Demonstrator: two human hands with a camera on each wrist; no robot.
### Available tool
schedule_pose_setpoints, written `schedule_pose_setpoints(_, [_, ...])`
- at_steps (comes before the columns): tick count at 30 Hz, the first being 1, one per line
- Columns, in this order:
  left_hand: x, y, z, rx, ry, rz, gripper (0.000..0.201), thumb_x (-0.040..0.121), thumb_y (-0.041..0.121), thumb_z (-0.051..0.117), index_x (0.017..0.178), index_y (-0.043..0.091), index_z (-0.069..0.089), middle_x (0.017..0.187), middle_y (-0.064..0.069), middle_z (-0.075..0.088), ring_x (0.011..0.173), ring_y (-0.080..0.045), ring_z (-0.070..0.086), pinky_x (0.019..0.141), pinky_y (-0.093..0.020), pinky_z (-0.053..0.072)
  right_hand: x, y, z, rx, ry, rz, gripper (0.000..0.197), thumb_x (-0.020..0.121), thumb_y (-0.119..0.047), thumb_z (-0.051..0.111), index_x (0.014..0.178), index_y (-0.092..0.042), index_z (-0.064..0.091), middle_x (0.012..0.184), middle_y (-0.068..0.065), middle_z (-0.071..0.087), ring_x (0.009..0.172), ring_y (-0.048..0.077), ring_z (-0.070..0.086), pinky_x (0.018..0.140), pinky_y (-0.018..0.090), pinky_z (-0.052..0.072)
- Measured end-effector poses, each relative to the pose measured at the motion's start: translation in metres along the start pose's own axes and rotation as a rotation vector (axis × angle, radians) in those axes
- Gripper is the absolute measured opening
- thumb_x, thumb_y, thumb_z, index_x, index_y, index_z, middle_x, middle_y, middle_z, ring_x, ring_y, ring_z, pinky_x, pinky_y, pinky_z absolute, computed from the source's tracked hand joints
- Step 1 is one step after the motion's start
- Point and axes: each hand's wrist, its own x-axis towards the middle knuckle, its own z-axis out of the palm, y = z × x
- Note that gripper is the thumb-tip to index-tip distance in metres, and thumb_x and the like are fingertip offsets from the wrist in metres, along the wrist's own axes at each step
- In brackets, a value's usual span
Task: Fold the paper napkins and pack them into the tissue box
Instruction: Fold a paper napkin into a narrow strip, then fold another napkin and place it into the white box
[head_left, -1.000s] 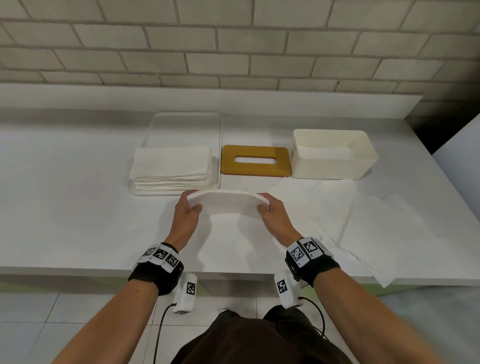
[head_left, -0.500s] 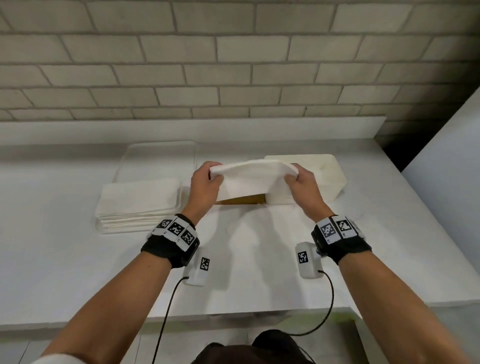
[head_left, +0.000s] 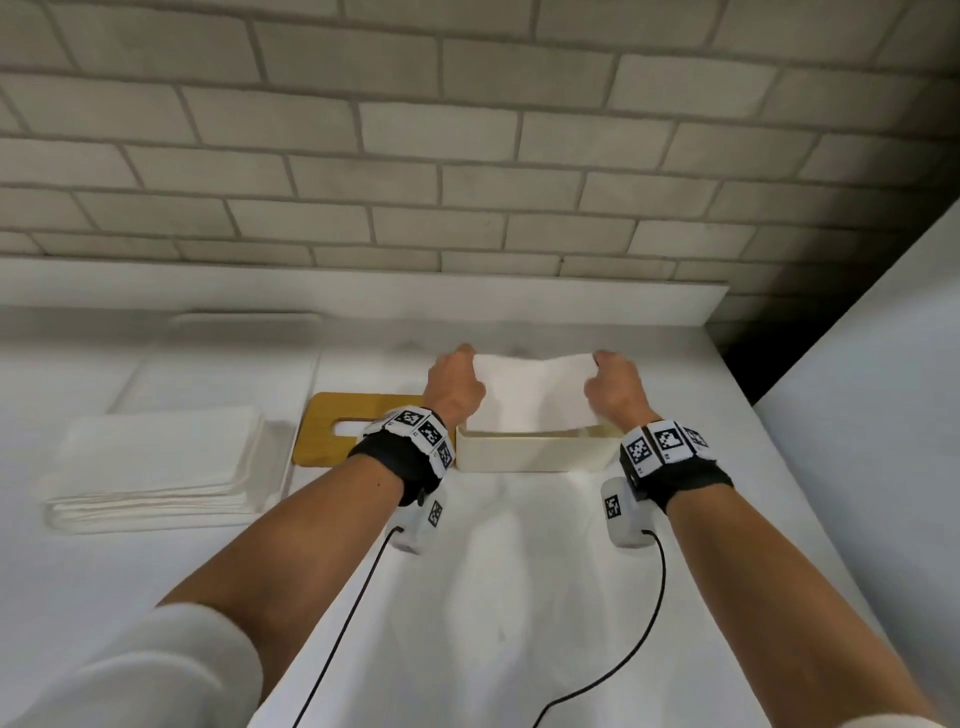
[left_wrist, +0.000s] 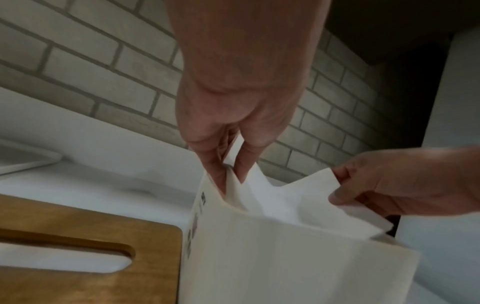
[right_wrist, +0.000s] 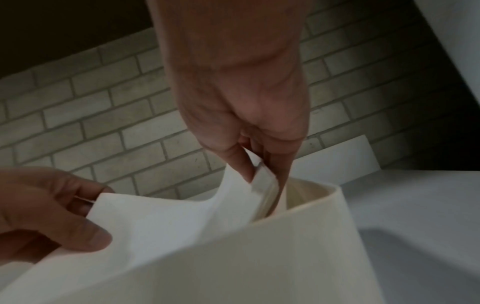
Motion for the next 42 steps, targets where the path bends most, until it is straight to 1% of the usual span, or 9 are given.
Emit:
schedule_pose_setpoints(12, [0.009,0.008,0.017,0.3,-0.231,-0.021,0.035,0.09,-0.002,0.043,0.124,0.001,0.049,0.124,-0.018,0.051,0.111,-0.032,0.054,0.079,-0.033,0.046,0.015,0.008,0.005,-0.182,-0.178,0.117,0.037,0.092,-0.003,0.044,0.128,0.003,0.048,0.133,0.023,0.047,0.121,0.038,0.05,0.101,0.04,0.043])
schedule_pose_setpoints(18, [-0.002,0.02,0.021,0.424,-0.091,0.153,0.04,0.087,-0.009,0.043,0.126,-0.003,0.044,0.128,-0.02,0.047,0.114,-0.034,0.051,0.09,-0.035,0.045,-0.001,-0.004,0.01,-0.248,-0.122,0.085,0.032,0.093,0.0,0.041,0.124,0.002,0.051,0.13,0.021,0.05,0.12,0.037,0.051,0.097,0.039,0.043])
schedule_pose_setpoints(24, [-0.01,0.019,0.031,0.519,-0.387,0.038,0.034,0.096,0.006,0.04,0.129,0.0,0.044,0.134,-0.017,0.047,0.122,-0.033,0.05,0.087,-0.032,0.042,-0.01,-0.008,0.023,-0.308,-0.328,0.06,0.031,0.091,-0.004,0.045,0.118,0.004,0.056,0.123,0.022,0.059,0.112,0.038,0.059,0.089,0.04,0.048])
schedule_pose_setpoints(28, [-0.013,0.023,0.035,0.537,-0.42,0.027,0.037,0.098,0.012,0.039,0.133,-0.001,0.043,0.139,-0.018,0.045,0.126,-0.035,0.048,0.095,-0.035,0.043,-0.014,-0.013,0.028,-0.307,-0.335,0.099,0.028,0.091,-0.001,0.042,0.117,0.001,0.054,0.122,0.017,0.058,0.109,0.035,0.061,0.087,0.038,0.048])
schedule_pose_setpoints(31, [-0.017,0.024,0.024,0.399,-0.382,-0.012,0.035,0.098,0.015,0.042,0.128,-0.001,0.048,0.136,-0.018,0.049,0.122,-0.035,0.051,0.091,-0.036,0.044,-0.021,-0.019,0.024,-0.291,-0.314,0.091,0.026,0.091,-0.005,0.043,0.114,0.0,0.055,0.12,0.017,0.059,0.106,0.035,0.062,0.081,0.036,0.047])
schedule_pose_setpoints(34, [-0.025,0.012,0.0,0.108,-0.229,-0.021,0.029,0.095,0.02,0.046,0.112,0.005,0.065,0.122,-0.013,0.064,0.109,-0.031,0.06,0.087,-0.033,0.05,-0.038,-0.026,0.013,-0.251,-0.149,0.02,0.028,0.095,-0.016,0.045,0.116,-0.005,0.06,0.12,0.014,0.059,0.108,0.034,0.058,0.083,0.035,0.046])
schedule_pose_setpoints(37, [-0.053,-0.014,-0.038,-0.28,-0.111,-0.042,0.018,0.092,0.017,0.057,0.102,0.012,0.071,0.104,-0.008,0.071,0.095,-0.026,0.067,0.09,-0.037,0.055,-0.07,-0.033,0.01,-0.163,-0.01,-0.077,0.024,0.093,-0.021,0.051,0.1,-0.007,0.069,0.105,0.01,0.068,0.099,0.032,0.061,0.08,0.035,0.049])
schedule_pose_setpoints(39, [-0.081,-0.037,-0.063,-0.528,-0.065,-0.116,0.013,0.092,0.015,0.059,0.099,0.012,0.07,0.096,-0.007,0.072,0.088,-0.023,0.068,0.086,-0.037,0.056,-0.098,-0.04,0.022,-0.12,-0.033,-0.105,0.023,0.09,-0.024,0.055,0.092,-0.007,0.07,0.097,0.009,0.071,0.092,0.031,0.063,0.076,0.034,0.05])
schedule_pose_setpoints(42, [-0.118,-0.075,-0.074,-0.637,-0.069,-0.192,0.018,0.095,0.016,0.057,0.106,0.005,0.067,0.094,-0.008,0.072,0.086,-0.023,0.067,0.078,-0.03,0.054,-0.143,-0.051,0.063,-0.211,-0.231,-0.105,0.03,0.089,-0.032,0.058,0.104,-0.007,0.066,0.106,0.01,0.067,0.1,0.031,0.063,0.079,0.032,0.047])
